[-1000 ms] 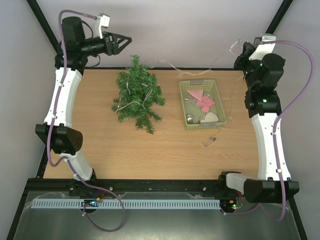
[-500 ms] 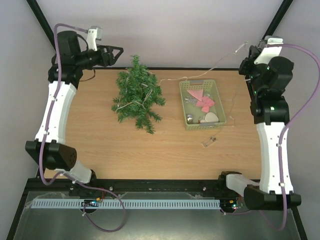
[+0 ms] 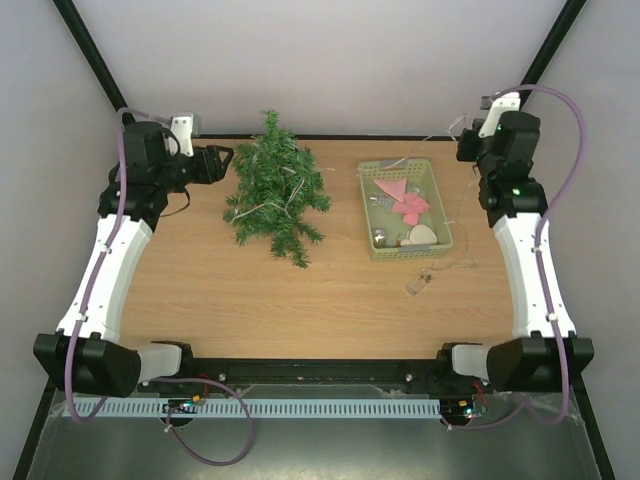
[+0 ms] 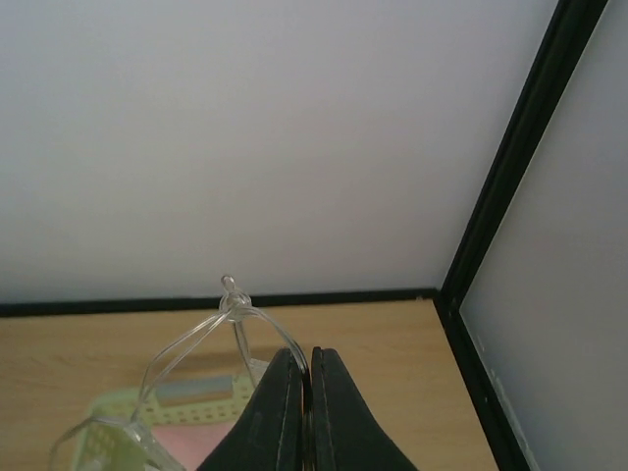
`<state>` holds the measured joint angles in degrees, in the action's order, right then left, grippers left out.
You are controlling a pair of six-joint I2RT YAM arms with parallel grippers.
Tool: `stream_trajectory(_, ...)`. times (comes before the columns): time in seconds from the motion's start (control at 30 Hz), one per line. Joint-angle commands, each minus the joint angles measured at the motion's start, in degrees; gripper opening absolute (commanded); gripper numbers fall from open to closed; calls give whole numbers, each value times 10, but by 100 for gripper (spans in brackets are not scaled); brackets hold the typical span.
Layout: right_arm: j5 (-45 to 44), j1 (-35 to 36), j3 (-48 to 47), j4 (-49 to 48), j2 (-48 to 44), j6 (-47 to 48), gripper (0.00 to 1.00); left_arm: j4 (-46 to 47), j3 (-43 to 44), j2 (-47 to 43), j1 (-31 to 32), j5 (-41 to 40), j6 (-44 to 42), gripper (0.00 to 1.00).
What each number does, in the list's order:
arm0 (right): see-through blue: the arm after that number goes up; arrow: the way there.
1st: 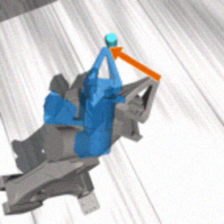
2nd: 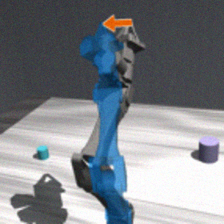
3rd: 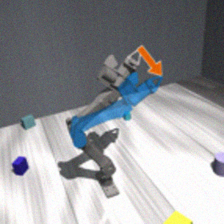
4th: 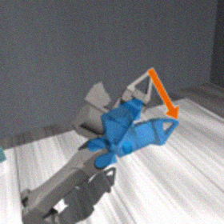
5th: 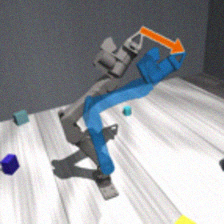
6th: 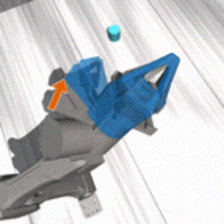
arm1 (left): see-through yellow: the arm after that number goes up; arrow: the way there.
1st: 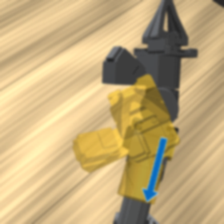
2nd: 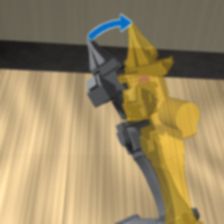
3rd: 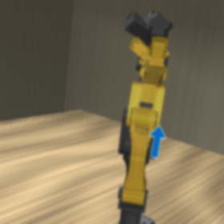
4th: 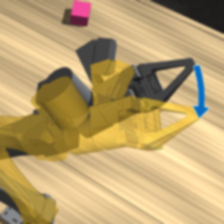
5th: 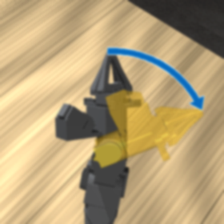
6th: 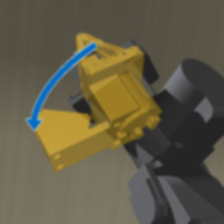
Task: Decorate the small christmas tree
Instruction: Wrap the decoration item around the Christmas tree.
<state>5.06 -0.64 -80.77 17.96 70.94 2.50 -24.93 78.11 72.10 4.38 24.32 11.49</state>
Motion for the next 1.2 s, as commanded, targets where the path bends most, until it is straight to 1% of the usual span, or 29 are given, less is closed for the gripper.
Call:
stream_trajectory(0.0,-43,4,-22,21,27,7,2,2,-19,-11,3,-16,-1,60)
stream_trajectory(0.17,-62,5,0,48,-14,10,2,-14,-7,-17,5,-25,6,58)
stream_trajectory(0.23,-71,8,6,79,-34,8,2,-14,-3,-23,6,-34,12,57)
stream_trajectory(0.3,-57,14,10,106,-57,4,2,-15,-1,-31,10,-43,15,56)
stream_trajectory(0.43,-10,45,10,158,-107,-11,2,-20,-4,-52,34,-76,13,54)
stream_trajectory(0.57,72,72,-7,223,-144,-27,2,-10,-10,-81,71,-76,-13,54)
stream_trajectory(0.7,151,78,2,278,-184,-29,2,13,-24,-111,124,-67,-47,54)
stream_trajectory(0.73,183,80,5,286,-196,-26,2,20,-28,-118,138,-64,-51,54)
stream_trajectory(0.83,321,97,29,263,-231,-50,2,65,-60,-148,178,-35,-61,54)
stream_trajectory(0.9,383,98,46,208,-251,-102,2,107,-100,-171,197,-4,-69,55)
stream_trajectory(1.03,464,98,82,108,-284,-194,2,189,-151,-194,221,57,-66,55)
stream_trajectory(1.1,492,98,101,73,-295,-236,2,207,-160,-190,244,79,-76,56)
stream_trajectory(1.17,518,98,122,36,-306,-268,2,209,-160,-180,278,76,-95,56)
